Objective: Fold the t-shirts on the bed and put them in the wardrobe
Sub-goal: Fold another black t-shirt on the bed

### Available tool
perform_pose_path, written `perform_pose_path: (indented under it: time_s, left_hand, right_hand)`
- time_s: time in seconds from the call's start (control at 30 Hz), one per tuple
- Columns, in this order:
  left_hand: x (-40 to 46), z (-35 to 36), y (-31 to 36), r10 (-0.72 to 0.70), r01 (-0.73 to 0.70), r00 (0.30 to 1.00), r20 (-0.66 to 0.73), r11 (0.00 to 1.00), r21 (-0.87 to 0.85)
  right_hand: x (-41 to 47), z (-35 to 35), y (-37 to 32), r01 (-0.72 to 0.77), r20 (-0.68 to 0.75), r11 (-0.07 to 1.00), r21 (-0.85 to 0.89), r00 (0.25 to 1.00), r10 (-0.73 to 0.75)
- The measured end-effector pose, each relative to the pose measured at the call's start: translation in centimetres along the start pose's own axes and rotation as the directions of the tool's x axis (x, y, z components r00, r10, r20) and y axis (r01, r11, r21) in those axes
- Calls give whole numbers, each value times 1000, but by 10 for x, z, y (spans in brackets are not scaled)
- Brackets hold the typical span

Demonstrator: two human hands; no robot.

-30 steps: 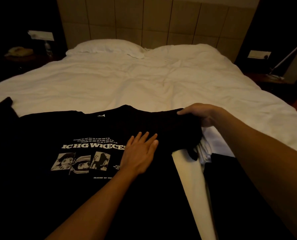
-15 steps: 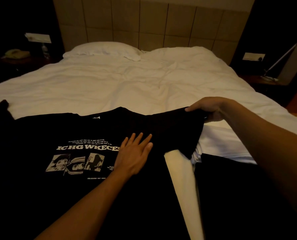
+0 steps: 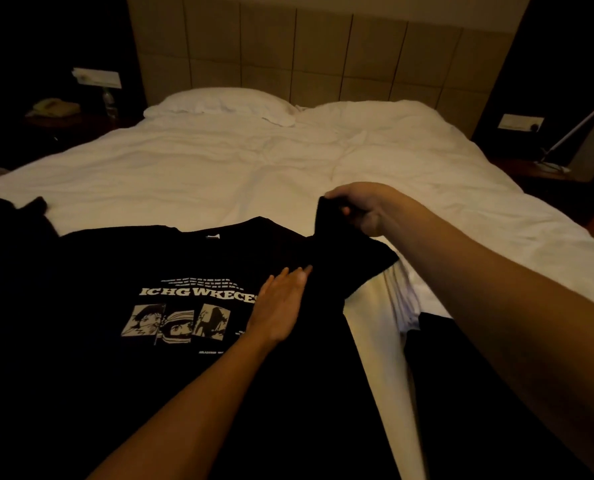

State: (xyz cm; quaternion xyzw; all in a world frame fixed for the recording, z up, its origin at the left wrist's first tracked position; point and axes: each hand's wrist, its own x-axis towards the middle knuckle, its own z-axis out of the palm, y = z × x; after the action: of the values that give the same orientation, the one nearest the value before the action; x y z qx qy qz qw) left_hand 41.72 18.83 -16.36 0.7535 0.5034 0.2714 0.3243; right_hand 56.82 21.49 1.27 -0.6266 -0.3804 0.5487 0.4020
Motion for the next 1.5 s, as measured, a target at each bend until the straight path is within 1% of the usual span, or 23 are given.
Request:
perform_pose_path:
  time_s: [0.03, 0.07, 0.1, 0.13, 0.17, 0.23, 0.3, 0.37, 0.43, 0.53, 0.63, 0.73, 0.83, 0.93, 1.0, 1.07, 1.1, 1.13, 1.2, 1.3, 1.4, 1.47, 1.5]
  left_hand:
    - [-2, -8, 3, -83, 73, 996, -10, 920, -386]
    - [-5, -14, 5, -157, 103, 988, -14, 709, -698]
    - [-7, -21, 5, -207, 83, 978, -25, 493, -866]
    - [-10, -27, 4, -248, 49, 968, -39, 340, -939]
    - [-12, -31, 3, -287, 21, 957, -51, 241, -970]
    - [-16, -36, 2, -338, 18, 940, -36, 154, -988]
    - [-19, -38, 2, -347, 33, 938, -18, 141, -989]
    - [-19, -38, 3, -336, 44, 942, -17, 175, -984]
    - [-20, -37, 7, -350, 42, 936, -41, 224, -974]
    - [-18, -35, 7, -432, 6, 896, -101, 239, -971]
    - [-15, -34, 9, -442, -16, 872, -208, 399, -917]
    - [-14, -33, 14, -427, -7, 857, -289, 550, -835]
    - [-9, -39, 19, -423, 84, 847, -321, 703, -706]
    - [-11, -57, 33, -407, 251, 879, -248, 838, -485]
    - [-20, -68, 41, -460, 362, 879, -123, 813, -457]
    - [-32, -71, 39, -518, 454, 854, 37, 711, -538]
    - [-37, -71, 37, -540, 477, 838, 73, 661, -579]
    - [-40, -71, 32, -558, 467, 828, 62, 623, -628]
    - [-39, -75, 24, -575, 367, 817, -45, 579, -728]
    - [-31, -92, 15, -565, 223, 791, -235, 624, -749]
    - [-27, -101, -1, -545, 319, 790, -282, 757, -570]
    - [-30, -103, -10, -447, 396, 804, -393, 895, -206]
    - [-30, -104, -13, -327, 383, 824, -463, 923, 30]
  right_hand:
    - [0, 15, 1, 15, 35, 1000, 1, 999, -15]
    - [-2, 28, 3, 25, 78, 1000, -8, 997, -24]
    - [-3, 38, 8, 35, 109, 999, -30, 994, -31]
    - [-5, 46, 13, 57, 114, 997, -51, 992, -51]
    - [-7, 52, 19, 85, 96, 994, -69, 992, -79]
    - [-4, 54, 39, 149, -20, 987, -65, 988, -151]
    - [1, 51, 63, 208, -202, 958, -198, 948, -248]
    - [-2, 45, 92, 175, -311, 874, -453, 888, -339]
    - [-13, 42, 120, 105, -340, 821, -561, 875, -345]
    - [-17, 37, 151, 18, -425, 852, -524, 861, -280]
    - [-21, 35, 165, 113, -421, 901, -419, 855, -303]
    - [-28, 32, 176, 230, -342, 882, -412, 858, -384]
    - [-27, 30, 181, 257, -341, 879, -402, 849, -404]
    - [-25, 28, 182, 275, -385, 878, -391, 818, -428]
    - [-25, 27, 181, 293, -407, 883, -367, 803, -435]
    - [-26, 27, 180, 292, -425, 897, -333, 802, -419]
    - [-26, 27, 180, 291, -430, 902, -318, 804, -411]
    - [-27, 27, 179, 291, -430, 905, -310, 806, -407]
    - [-29, 28, 179, 281, -421, 909, -307, 817, -395]
    - [-32, 28, 178, 282, -412, 915, -289, 826, -385]
    - [-35, 29, 177, 262, -410, 912, -315, 829, -380]
    - [-37, 30, 175, 225, -409, 911, -345, 837, -362]
    - [-38, 30, 174, 193, -410, 911, -364, 845, -343]
